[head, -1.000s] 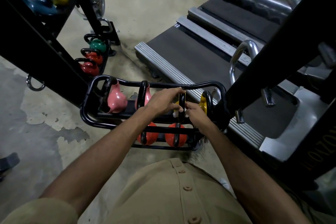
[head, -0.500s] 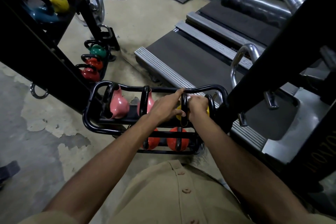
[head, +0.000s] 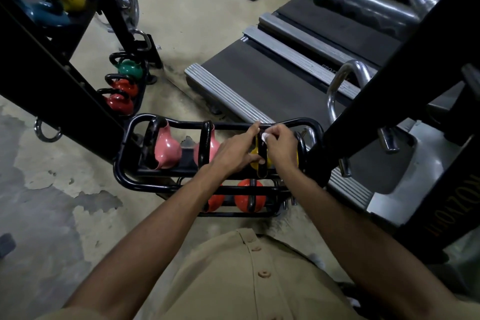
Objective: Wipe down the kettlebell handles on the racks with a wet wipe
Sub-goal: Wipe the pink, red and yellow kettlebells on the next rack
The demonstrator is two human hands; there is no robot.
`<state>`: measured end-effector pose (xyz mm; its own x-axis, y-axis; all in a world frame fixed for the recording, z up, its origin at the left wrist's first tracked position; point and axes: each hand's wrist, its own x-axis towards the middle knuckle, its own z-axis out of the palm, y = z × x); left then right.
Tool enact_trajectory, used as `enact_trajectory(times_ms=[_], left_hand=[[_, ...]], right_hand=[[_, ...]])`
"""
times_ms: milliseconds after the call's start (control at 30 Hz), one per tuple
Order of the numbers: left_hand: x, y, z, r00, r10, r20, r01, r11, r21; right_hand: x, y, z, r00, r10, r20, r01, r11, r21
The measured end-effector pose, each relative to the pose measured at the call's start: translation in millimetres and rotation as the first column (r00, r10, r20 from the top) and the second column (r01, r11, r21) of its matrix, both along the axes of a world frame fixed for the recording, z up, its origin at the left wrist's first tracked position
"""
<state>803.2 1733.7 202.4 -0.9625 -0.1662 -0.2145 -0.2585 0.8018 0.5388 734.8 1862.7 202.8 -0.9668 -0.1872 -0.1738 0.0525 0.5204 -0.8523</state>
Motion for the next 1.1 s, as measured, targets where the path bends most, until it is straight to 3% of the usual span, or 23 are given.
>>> enact_trajectory(times_ms=[133,233,333,400,533,667,933,1033,1100], left_hand=[[1.2,2.5,0.9,0.999,-0.020,-0.046,0.019,1.000,-0.015],[6.3,8.9,8.5,0.981,-0.043,-0.189,0.042,0.999,-0.005],[7.7,23.8,10.3,0.933,-0.019,-0.359,0.055,0.994,0.091],[9.2,41.8,11.8,0.908,0.079,-0.412,0.029,0.968,0.249],[7.6,77.8,26.6,0.930,0.270,-0.249,-0.032,0.734,0.678],[-3.3,85.3,26.7,0.940,0.330,-0.089,-0.126,0.575,0.808],[-19.9,89.5,22.9,0.899,0.431,-0.082,-0.229,0.620,0.750],[-23.4,97.2,17.6,0.838,0.530,-0.128,-0.297,0.641,0.708],[-20.4,104.8,13.3,0.810,0.551,-0.200,-0.329,0.709,0.624]], right_hand=[[37.9,29.6,-5.2,0.999,-0.028,-0.022,0.027,0.997,-0.065],[40.4,48.0,2.1,0.999,-0.041,-0.035,0.038,0.994,-0.100],[28.1,61.9,22.1,0.994,-0.074,-0.079,0.061,0.985,-0.164],[18.8,69.1,34.0,0.990,-0.103,-0.099,0.081,0.975,-0.208],[13.2,82.3,41.8,0.988,-0.089,-0.130,0.064,0.981,-0.184],[9.6,93.3,34.2,0.991,-0.113,-0.078,0.094,0.973,-0.212],[-10.5,117.5,41.0,0.965,0.185,0.188,-0.125,0.949,-0.291],[-28.7,110.0,45.6,0.958,0.255,-0.132,-0.268,0.959,-0.090],[-36.2,94.2,51.0,0.823,0.331,-0.462,-0.310,0.943,0.125]])
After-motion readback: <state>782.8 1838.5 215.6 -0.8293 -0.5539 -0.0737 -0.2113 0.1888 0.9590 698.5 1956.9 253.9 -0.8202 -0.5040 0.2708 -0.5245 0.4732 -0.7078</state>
